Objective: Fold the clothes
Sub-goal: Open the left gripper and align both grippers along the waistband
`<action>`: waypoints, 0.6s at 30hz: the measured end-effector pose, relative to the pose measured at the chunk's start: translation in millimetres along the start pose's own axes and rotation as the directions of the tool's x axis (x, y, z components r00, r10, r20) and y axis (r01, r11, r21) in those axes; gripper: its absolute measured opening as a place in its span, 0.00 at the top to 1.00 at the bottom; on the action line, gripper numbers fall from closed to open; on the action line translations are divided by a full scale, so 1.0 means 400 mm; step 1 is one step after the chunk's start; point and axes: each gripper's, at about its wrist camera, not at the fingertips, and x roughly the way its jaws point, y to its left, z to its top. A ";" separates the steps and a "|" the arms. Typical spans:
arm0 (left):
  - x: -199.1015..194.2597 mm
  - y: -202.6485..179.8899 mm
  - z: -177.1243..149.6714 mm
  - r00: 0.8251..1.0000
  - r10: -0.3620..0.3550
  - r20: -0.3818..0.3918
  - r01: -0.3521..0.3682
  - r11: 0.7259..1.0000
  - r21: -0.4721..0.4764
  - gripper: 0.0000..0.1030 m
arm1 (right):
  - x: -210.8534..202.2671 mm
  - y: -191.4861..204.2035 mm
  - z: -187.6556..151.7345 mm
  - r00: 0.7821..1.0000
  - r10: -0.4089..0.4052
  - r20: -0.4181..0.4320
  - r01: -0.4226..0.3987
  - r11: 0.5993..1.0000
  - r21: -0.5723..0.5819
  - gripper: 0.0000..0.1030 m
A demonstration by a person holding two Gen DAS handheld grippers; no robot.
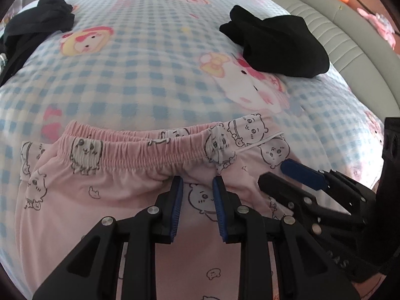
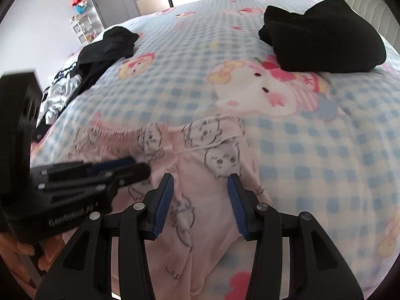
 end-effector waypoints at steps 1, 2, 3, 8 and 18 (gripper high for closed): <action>-0.003 0.005 -0.002 1.000 0.000 0.002 0.000 1.000 -0.010 0.74 | 0.002 0.004 0.004 1.000 -0.007 -0.005 0.007 1.000 -0.007 0.55; -0.006 0.011 -0.005 1.000 -0.002 0.006 0.002 1.000 -0.021 0.74 | 0.003 0.012 0.006 1.000 -0.010 -0.005 0.010 1.000 -0.022 0.55; -0.010 0.017 -0.008 1.000 -0.005 0.008 0.005 0.999 -0.033 0.74 | 0.003 0.020 0.008 1.000 -0.011 -0.002 0.011 0.999 -0.034 0.55; -0.017 0.041 -0.022 1.000 -0.015 0.016 0.016 0.997 -0.077 0.74 | 0.018 0.055 0.010 1.000 0.005 -0.010 -0.005 0.998 -0.066 0.55; -0.013 0.056 -0.019 1.000 0.008 0.005 -0.008 0.997 -0.081 0.74 | 0.065 0.029 0.019 0.990 -0.137 -0.019 0.134 0.983 -0.126 0.66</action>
